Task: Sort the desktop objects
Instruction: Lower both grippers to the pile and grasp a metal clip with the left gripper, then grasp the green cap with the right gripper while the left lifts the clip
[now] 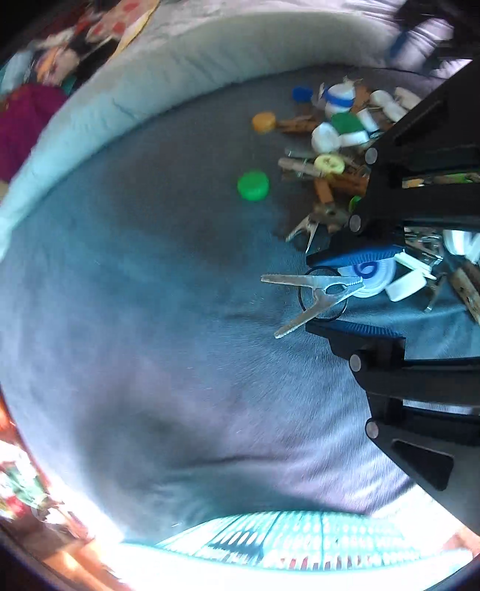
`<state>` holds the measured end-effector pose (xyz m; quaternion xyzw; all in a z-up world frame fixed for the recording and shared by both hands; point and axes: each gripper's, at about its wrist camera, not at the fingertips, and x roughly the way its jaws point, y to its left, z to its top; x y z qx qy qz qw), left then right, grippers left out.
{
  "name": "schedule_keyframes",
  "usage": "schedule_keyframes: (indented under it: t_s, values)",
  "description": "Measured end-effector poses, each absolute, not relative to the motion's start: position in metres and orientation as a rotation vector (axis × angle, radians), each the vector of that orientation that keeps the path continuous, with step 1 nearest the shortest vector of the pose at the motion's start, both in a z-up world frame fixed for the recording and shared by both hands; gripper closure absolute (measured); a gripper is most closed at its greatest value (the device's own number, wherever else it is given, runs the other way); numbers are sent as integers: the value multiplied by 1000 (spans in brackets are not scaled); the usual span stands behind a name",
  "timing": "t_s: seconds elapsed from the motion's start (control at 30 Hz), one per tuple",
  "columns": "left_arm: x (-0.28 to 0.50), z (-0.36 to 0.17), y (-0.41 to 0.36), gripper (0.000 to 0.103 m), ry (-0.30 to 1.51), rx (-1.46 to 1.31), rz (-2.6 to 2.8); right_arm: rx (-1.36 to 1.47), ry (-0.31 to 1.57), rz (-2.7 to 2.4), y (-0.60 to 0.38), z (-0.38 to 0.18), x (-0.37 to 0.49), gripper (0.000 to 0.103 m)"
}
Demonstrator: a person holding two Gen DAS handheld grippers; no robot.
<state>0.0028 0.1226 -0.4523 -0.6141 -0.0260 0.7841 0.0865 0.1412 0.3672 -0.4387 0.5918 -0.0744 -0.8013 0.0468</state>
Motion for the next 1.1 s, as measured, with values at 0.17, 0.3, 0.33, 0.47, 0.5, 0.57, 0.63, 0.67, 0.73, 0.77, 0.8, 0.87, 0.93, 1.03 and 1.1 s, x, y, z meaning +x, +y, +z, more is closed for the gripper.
schedule_keyframes:
  t_s: [0.17, 0.3, 0.33, 0.47, 0.5, 0.57, 0.63, 0.67, 0.73, 0.77, 0.8, 0.87, 0.93, 1.03, 1.1]
  values:
    - [12, -421, 111, 74, -30, -1740, 2355, 1645, -211, -2494, 340, -458, 73, 40]
    - [4, -406, 123, 74, -26, -1702, 2363, 1630, -177, -2486, 322, -484, 33, 38]
    - [4, -404, 121, 74, -26, -1696, 2365, 1639, -169, -2485, 319, -491, 25, 39]
    - [-5, -409, 126, 74, -42, -1680, 2370, 1652, -121, -2496, 309, -508, 3, 42]
    - [-6, -408, 124, 74, -44, -1678, 2369, 1657, -121, -2490, 309, -511, 0, 42]
    - [-8, -408, 122, 74, -53, -1675, 2367, 1677, -94, -2484, 306, -519, -8, 43]
    - [-10, -410, 121, 74, -67, -1678, 2363, 1717, -68, -2467, 303, -529, -13, 50]
    - [-11, -408, 120, 74, -71, -1680, 2361, 1747, -67, -2452, 303, -535, -14, 53]
    - [-13, -411, 119, 74, -82, -1684, 2355, 1751, -77, -2460, 305, -539, -14, 57]
    - [-14, -412, 119, 74, -84, -1682, 2355, 1760, -83, -2464, 306, -538, -14, 60]
    - [-13, -411, 121, 74, -78, -1676, 2358, 1765, -107, -2465, 310, -536, -14, 75]
    - [-13, -407, 121, 74, -65, -1669, 2361, 1756, -166, -2475, 317, -525, -12, 76]
    - [-16, -406, 120, 74, -65, -1665, 2364, 1724, -185, -2500, 320, -503, -6, 76]
    - [-18, -390, 119, 74, -30, -1632, 2380, 1662, -212, -2537, 323, -458, 5, 76]
    - [-19, -375, 119, 74, 5, -1606, 2391, 1616, -209, -2557, 320, -424, 14, 76]
